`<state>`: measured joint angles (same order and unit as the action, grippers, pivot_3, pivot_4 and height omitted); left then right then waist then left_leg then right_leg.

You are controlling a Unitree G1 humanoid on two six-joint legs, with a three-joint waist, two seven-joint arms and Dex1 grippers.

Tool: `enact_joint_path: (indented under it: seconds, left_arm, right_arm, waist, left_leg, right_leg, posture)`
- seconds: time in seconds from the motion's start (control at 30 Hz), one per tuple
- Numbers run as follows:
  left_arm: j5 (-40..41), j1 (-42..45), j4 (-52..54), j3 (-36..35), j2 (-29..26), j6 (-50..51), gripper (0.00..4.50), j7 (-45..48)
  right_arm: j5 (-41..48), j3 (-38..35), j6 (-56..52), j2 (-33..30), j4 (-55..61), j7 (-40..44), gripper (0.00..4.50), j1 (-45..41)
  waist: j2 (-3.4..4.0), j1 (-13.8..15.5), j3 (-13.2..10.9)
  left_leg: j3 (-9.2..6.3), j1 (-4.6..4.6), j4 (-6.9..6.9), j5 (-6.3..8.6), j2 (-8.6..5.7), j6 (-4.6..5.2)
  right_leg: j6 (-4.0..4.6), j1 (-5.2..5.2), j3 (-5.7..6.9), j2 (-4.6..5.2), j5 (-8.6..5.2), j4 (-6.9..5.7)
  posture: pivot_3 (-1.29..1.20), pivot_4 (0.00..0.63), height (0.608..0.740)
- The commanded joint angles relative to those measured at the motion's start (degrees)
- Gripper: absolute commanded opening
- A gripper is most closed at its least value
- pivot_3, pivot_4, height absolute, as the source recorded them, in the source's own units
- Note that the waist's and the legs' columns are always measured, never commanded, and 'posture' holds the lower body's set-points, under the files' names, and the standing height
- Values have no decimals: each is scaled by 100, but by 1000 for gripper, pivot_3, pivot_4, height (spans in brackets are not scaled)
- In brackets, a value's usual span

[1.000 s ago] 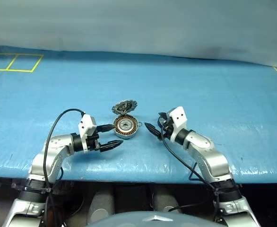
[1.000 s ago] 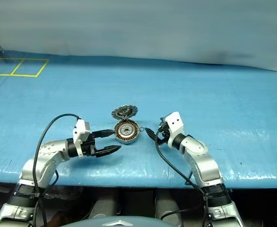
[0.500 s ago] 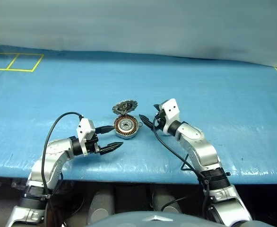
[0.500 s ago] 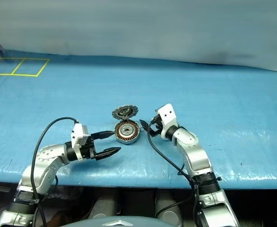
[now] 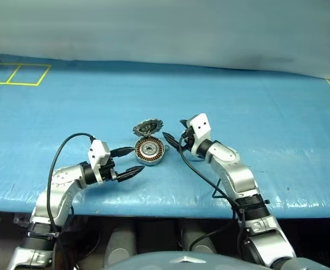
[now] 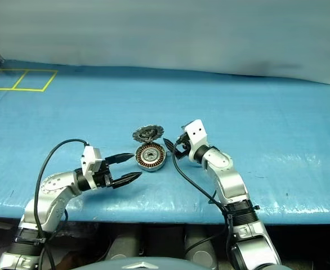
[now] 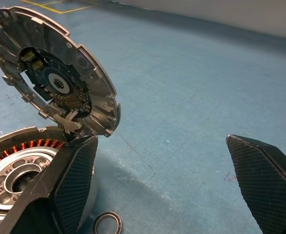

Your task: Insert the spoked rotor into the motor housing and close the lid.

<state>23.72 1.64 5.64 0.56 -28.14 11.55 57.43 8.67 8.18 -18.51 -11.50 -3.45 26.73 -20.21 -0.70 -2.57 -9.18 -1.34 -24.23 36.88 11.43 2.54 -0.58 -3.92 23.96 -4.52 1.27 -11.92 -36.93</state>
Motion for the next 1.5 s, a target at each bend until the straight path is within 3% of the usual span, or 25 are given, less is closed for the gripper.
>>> enact_joint_path:
  seconds: [0.03,0.43,0.8,0.97,1.5]
  left_arm:
    - [124,-184,375,-95,94,-192,3991,-98]
    - [166,-700,742,-273,46,-292,3991,-338]
    - [307,-1054,1060,-430,-86,-298,3991,-374]
    - [312,-1093,1073,-440,-83,-278,3991,-387]
    - [235,-922,931,-354,-77,-305,3991,-365]
  right_arm:
    - [-4,-112,193,78,27,-87,4500,-163]
    - [-199,227,285,235,-256,55,4500,-55]
    - [5,111,154,377,139,-4,4500,307]
    - [553,-151,-284,490,608,99,4500,518]
    - [481,-165,-536,287,850,-143,4500,877]
  waist:
    - [1,-5,-1]
    - [1,-50,0]
    - [1,-58,0]
    - [1,-69,0]
    - [0,-87,0]
  left_leg:
    - [0,0,0,0,0,0]
    - [5,-5,-13,0,1,0]
    - [10,-37,-19,0,1,0]
    - [11,-38,-19,0,2,0]
    - [13,-37,-24,0,2,0]
  right_leg:
    - [0,0,0,0,0,0]
    - [2,14,-2,1,-1,2]
    - [4,50,-4,1,-2,-1]
    - [4,52,-6,1,-2,-1]
    - [5,55,-6,1,-3,0]
  posture:
    - [0,150,740]
    - [0,150,740]
    - [0,150,740]
    - [0,150,740]
    - [0,150,740]
